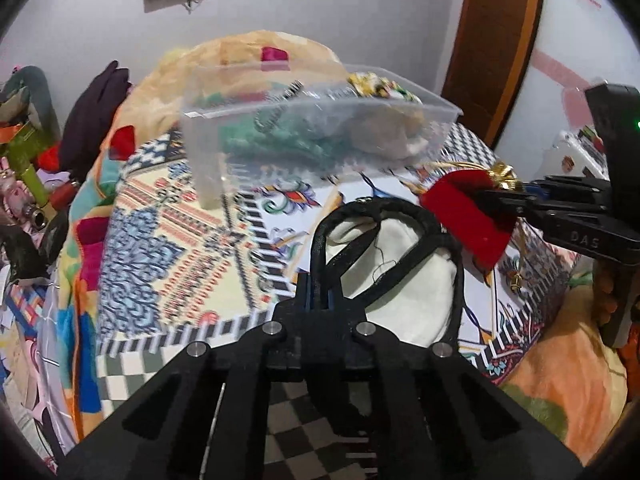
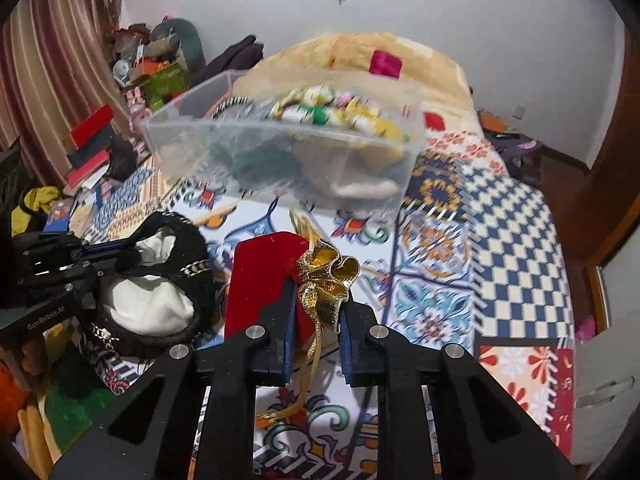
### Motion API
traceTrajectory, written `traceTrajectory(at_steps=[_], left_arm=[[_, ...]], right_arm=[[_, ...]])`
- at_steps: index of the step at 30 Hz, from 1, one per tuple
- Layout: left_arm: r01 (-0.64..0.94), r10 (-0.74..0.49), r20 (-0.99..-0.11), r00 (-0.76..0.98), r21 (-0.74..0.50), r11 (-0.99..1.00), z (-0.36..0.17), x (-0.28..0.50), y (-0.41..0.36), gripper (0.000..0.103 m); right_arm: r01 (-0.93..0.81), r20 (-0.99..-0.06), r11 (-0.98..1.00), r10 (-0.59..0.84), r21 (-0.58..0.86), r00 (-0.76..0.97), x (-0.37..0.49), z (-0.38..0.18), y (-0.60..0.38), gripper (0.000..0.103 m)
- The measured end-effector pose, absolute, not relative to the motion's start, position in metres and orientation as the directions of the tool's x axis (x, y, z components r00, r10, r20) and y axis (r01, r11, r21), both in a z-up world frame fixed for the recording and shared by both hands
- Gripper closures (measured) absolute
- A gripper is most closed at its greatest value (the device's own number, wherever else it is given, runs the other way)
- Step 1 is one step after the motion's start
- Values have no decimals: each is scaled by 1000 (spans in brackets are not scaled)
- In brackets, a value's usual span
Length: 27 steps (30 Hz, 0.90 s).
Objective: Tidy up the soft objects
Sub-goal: 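Carry pouch and black-strapped item over the clear box and release both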
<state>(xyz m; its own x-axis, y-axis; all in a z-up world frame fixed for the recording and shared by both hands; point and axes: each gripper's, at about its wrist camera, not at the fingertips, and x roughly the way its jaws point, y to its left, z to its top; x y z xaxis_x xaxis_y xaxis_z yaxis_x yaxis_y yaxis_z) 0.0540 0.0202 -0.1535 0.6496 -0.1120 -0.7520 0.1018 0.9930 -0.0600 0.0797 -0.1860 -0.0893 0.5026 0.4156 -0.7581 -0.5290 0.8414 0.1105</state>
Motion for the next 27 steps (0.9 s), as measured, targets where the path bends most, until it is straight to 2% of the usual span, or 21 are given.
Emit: traceTrajectory(at_steps=[10,19,27], left_arm=[[71,-67,-638,767,-19,997,-97,58,30,98],[66,-74,-532,844,-35,997,-40,86,39,98],[41,-79,-502,861,-86,995,-20,131,57,98]], right_arm=[[-490,-657,868,418,84,627,86,-38,-201,87],[-484,-560,871,440,78,702,111,8,-194,87],[-510,-541,858,459,65,704,137,12,-168,87]])
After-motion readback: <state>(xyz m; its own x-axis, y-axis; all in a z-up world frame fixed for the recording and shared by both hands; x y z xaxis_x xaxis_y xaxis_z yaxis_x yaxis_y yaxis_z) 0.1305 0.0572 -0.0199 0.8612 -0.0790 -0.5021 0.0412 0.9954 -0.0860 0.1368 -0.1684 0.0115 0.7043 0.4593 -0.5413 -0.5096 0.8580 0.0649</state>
